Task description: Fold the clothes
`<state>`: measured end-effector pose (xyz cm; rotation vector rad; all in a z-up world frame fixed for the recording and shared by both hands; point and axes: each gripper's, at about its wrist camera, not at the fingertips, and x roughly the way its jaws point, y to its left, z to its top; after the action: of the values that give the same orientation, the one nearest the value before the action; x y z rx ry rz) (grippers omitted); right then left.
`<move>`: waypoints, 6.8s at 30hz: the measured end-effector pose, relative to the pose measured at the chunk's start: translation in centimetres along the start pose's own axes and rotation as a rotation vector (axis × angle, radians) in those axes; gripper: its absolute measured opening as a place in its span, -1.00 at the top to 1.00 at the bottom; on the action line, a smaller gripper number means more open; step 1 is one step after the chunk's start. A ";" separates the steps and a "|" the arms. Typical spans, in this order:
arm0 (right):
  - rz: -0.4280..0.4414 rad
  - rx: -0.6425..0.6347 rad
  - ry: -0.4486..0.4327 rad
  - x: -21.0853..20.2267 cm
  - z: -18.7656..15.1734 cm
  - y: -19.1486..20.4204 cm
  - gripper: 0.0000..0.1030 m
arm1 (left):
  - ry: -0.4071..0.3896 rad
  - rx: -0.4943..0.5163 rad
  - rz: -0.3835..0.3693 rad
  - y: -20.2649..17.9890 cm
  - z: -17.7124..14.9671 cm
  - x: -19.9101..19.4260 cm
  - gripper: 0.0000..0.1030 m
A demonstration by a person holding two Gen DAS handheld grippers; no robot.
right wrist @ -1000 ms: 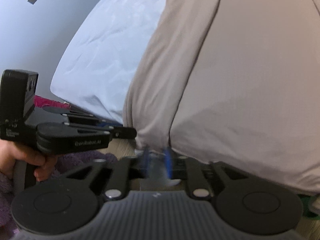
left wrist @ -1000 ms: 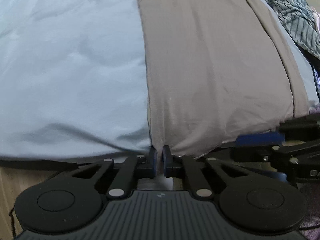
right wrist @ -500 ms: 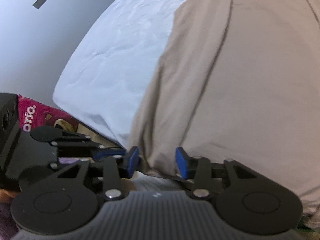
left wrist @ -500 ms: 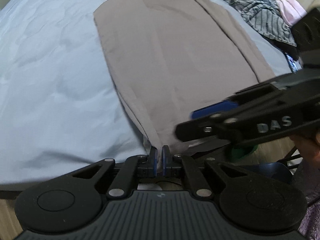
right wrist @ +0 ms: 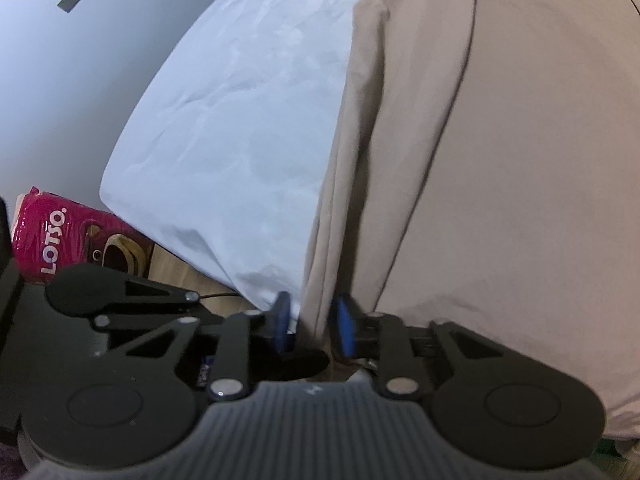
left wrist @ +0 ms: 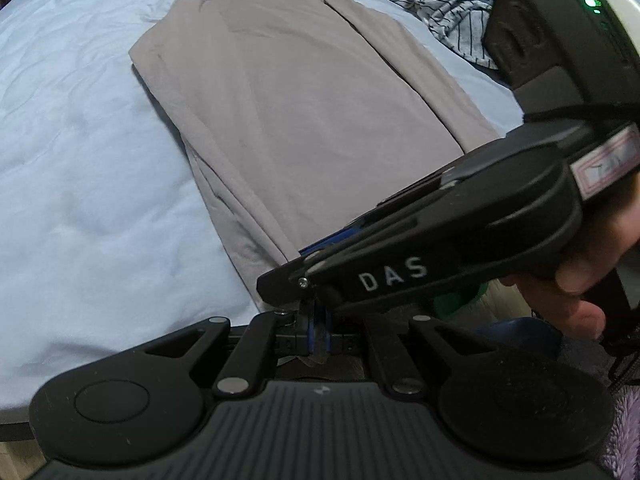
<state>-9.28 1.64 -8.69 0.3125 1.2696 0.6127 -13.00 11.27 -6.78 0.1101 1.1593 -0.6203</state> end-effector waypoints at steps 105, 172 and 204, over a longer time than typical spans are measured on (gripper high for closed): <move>-0.033 0.344 0.104 -7.6 -3.6 -8.7 0.88 | -0.161 -0.158 -0.056 5.4 29.2 9.1 0.99; -0.339 0.479 -0.238 -19.2 -7.6 -23.4 0.12 | -0.007 -0.114 0.017 -9.2 35.0 21.9 0.89; -0.304 -0.051 -0.201 -16.1 -5.1 -10.2 0.87 | -0.113 -0.341 -0.211 1.8 31.9 15.8 0.91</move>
<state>-14.28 -16.60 -2.90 0.1307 1.0790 0.3441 18.18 -6.04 -7.90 -0.3376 1.1591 -0.5969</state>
